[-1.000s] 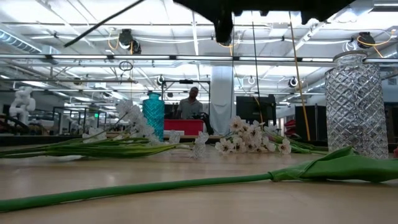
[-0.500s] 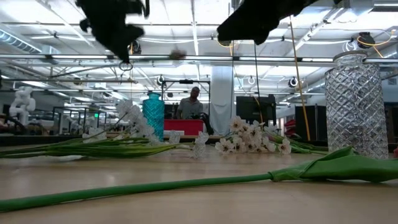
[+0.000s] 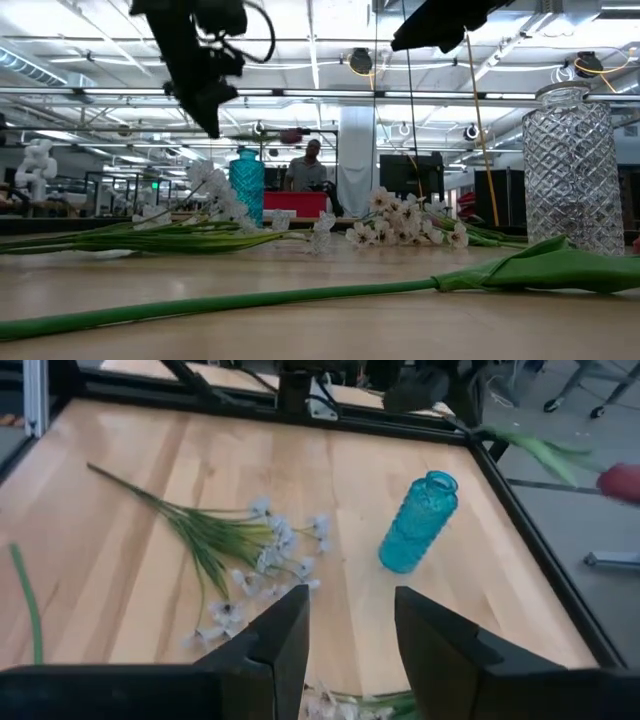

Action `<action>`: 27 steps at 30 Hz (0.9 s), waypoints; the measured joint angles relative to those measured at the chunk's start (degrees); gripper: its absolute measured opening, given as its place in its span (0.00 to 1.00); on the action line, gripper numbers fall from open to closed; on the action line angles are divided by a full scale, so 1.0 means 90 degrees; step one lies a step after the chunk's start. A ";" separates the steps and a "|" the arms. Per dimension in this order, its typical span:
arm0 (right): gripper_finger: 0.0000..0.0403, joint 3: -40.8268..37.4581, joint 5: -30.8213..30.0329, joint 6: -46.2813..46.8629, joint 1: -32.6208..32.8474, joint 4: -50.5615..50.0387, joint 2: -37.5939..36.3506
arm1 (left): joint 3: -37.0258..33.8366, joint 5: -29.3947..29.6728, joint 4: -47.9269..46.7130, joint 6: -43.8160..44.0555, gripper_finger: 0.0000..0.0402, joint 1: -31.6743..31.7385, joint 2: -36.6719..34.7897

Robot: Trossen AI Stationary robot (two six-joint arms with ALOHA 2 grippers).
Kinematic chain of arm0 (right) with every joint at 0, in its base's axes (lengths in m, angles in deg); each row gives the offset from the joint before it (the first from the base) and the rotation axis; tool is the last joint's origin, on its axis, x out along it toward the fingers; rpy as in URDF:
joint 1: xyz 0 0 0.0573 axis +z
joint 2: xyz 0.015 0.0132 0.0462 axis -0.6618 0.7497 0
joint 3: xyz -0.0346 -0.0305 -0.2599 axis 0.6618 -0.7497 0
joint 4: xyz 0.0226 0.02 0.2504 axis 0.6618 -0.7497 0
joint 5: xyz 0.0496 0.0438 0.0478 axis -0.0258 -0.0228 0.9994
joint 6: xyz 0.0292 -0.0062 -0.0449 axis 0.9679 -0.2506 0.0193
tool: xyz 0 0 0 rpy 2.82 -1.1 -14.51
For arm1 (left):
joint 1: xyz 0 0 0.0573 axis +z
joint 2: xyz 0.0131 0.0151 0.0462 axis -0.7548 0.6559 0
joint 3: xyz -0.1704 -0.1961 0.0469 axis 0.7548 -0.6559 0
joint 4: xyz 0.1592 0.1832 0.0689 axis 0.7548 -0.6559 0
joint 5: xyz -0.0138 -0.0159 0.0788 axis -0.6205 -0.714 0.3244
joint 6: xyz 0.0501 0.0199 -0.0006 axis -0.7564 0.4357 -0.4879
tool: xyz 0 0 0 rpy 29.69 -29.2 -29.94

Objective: Sort flowers into vase by color
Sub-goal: Move the top left red tulip to the top left of the table

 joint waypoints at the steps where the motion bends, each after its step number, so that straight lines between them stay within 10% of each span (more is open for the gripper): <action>1: 0.35 0.0000 0.0002 -0.0041 0.0002 -0.0034 0.0000 | -0.0129 -0.0069 0.0127 -0.0124 0.00 0.0166 0.0006; 8: 0.35 0.0000 -0.0464 -0.0268 -0.0095 -0.0361 0.0000 | -0.1025 -0.1222 0.1393 -0.0786 0.00 0.1023 0.0035; 27: 0.35 0.0000 -0.0633 0.1130 -0.0350 -0.1431 0.0000 | -0.1892 -0.1796 0.2829 -0.1130 0.00 0.1718 0.0776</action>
